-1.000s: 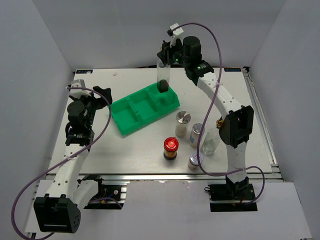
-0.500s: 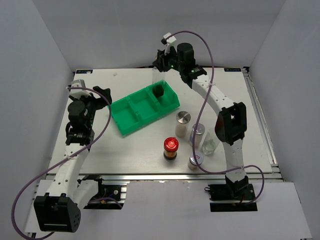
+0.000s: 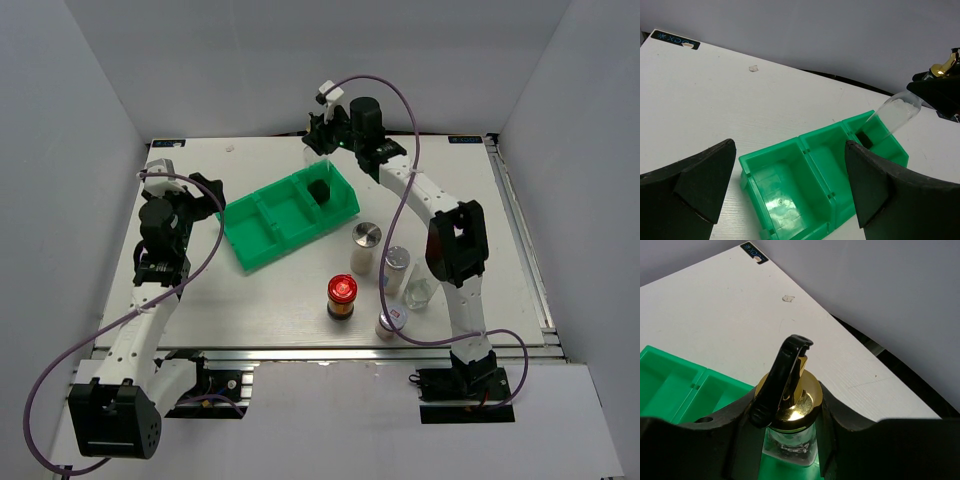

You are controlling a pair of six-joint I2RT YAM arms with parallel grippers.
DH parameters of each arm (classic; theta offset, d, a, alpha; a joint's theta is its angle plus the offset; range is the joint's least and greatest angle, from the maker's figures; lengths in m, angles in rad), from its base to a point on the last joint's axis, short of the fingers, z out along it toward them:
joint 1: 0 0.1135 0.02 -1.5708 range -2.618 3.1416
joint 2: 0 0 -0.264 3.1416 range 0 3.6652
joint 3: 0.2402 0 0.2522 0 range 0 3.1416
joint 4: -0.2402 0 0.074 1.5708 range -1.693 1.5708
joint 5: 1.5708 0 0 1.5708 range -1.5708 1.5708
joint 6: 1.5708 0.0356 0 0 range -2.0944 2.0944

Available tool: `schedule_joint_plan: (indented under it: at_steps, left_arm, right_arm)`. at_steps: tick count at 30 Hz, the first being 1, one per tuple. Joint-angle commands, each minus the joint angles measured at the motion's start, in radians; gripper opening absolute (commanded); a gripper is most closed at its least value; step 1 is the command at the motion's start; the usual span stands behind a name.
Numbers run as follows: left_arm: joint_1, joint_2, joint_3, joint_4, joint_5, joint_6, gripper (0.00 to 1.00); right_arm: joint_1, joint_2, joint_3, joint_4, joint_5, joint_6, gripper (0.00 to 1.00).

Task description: Organize the condiment bottles

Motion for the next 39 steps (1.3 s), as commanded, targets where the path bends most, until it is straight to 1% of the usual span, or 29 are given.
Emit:
schedule_joint_plan:
  at_steps: [1, 9, 15, 17, 18, 20, 21, 22, 24, 25, 26, 27, 28, 29, 30, 39]
  left_arm:
    - [0.000, -0.007, 0.013, -0.001, 0.000, 0.013, 0.98]
    - [0.000, -0.004, 0.015, -0.003, 0.009, 0.013, 0.98]
    - [0.001, -0.007, 0.015, 0.000, 0.018, 0.011, 0.98]
    - [0.001, -0.007, 0.016, 0.000, 0.018, 0.011, 0.98]
    - [0.000, -0.009, 0.015, 0.000, 0.048, 0.011, 0.98]
    - [0.001, -0.007, 0.016, 0.002, 0.056, 0.011, 0.98]
    - [0.000, -0.007, 0.016, 0.002, 0.056, 0.010, 0.98]
    - [0.001, -0.006, 0.016, 0.000, 0.058, 0.010, 0.98]
    - [0.001, -0.006, 0.019, -0.001, 0.058, 0.010, 0.98]
    - [0.001, -0.004, 0.019, -0.001, 0.058, 0.008, 0.98]
    - [0.001, -0.004, 0.019, -0.001, 0.060, 0.007, 0.98]
    - [0.001, -0.004, 0.019, -0.001, 0.060, 0.007, 0.98]
    - [0.001, -0.004, 0.019, 0.000, 0.060, 0.007, 0.98]
    - [0.000, -0.004, 0.019, -0.001, 0.061, 0.005, 0.98]
    - [0.000, -0.004, 0.021, -0.001, 0.061, 0.005, 0.98]
    - [0.001, 0.014, 0.038, -0.014, 0.082, -0.012, 0.98]
  right_arm:
    - [0.003, -0.010, -0.005, 0.127, -0.024, -0.030, 0.00]
    - [0.003, -0.029, -0.048, 0.205, -0.007, -0.048, 0.00]
    - [0.003, -0.018, -0.040, 0.228, -0.012, -0.117, 0.00]
    - [0.001, -0.021, -0.065, 0.240, -0.020, -0.123, 0.00]
    - [0.003, -0.024, -0.077, 0.249, -0.024, -0.123, 0.00]
    - [0.003, -0.027, -0.103, 0.268, -0.024, -0.116, 0.01]
    - [0.003, -0.032, -0.108, 0.268, -0.020, -0.114, 0.06]
    - [0.001, -0.032, -0.109, 0.268, -0.015, -0.111, 0.19]
    - [0.003, -0.040, -0.114, 0.256, -0.003, -0.108, 0.36]
    - [0.003, -0.043, -0.117, 0.253, 0.003, -0.108, 0.49]
    - [0.003, -0.049, -0.123, 0.256, 0.005, -0.108, 0.55]
    - [0.001, -0.065, -0.144, 0.259, 0.011, -0.109, 0.64]
    - [0.003, -0.075, -0.158, 0.266, 0.017, -0.109, 0.79]
    - [0.003, -0.095, -0.170, 0.277, 0.020, -0.106, 0.86]
    - [0.003, -0.105, -0.193, 0.280, 0.028, -0.105, 0.89]
    - [0.003, -0.214, -0.273, 0.243, 0.135, -0.077, 0.89]
